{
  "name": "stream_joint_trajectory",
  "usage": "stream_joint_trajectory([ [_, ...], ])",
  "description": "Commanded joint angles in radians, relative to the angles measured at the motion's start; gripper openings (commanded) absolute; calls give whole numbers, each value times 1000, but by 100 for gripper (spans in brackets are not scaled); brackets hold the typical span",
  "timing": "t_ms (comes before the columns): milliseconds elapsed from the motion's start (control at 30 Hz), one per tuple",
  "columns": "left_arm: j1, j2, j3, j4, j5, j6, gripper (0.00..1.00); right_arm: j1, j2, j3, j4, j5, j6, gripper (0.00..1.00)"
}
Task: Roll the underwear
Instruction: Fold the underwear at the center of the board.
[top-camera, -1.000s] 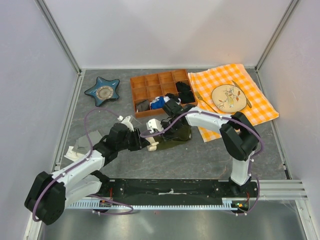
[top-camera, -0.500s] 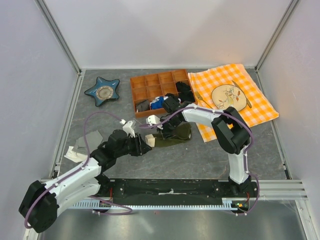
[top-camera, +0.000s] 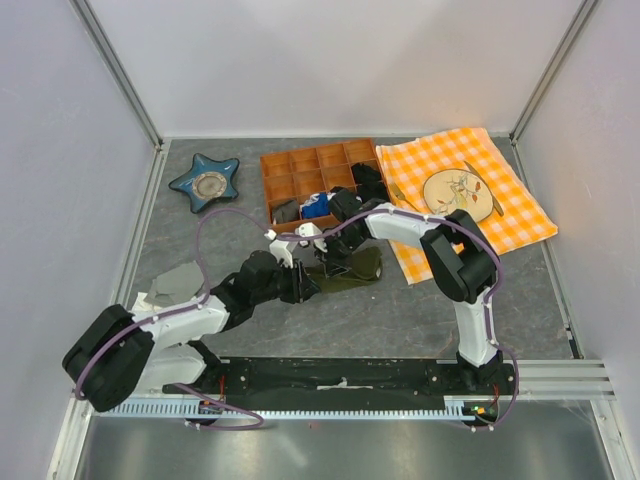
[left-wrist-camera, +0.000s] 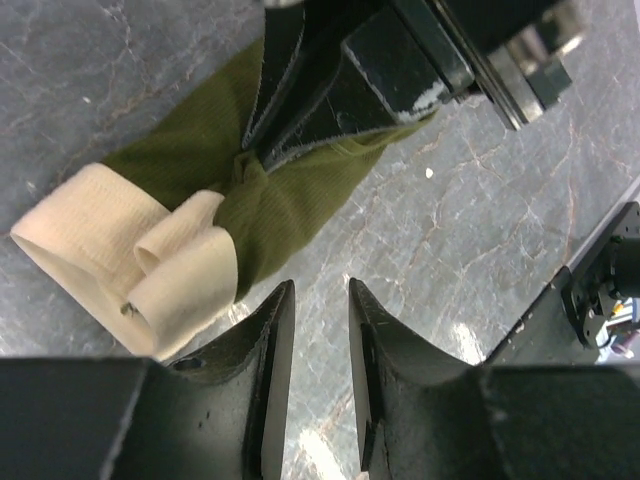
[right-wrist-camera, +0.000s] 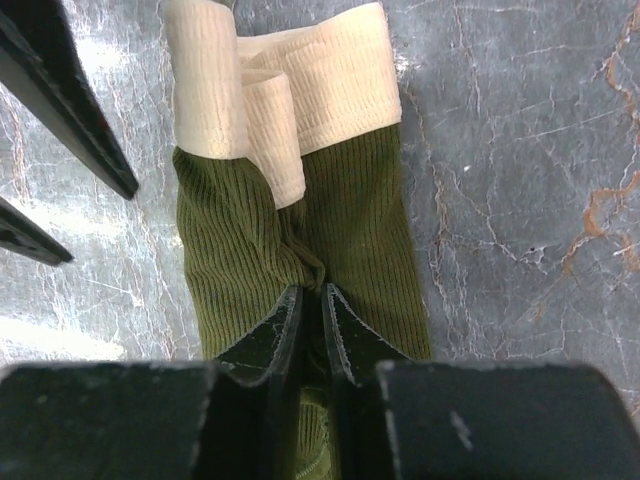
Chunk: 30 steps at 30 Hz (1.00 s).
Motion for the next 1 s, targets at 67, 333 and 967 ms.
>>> stream_joint_trajectory([
  [67,-3,84,54,203,-65,61,34,-21,29,17,7,-23,-1,19],
  [333,-1,190,51,234,-124,29,31,-29,36,15,7,-30,3,19],
  [967,92,381,-54,186,-138,-180,17,-75,-80,15,84,147,131,31],
])
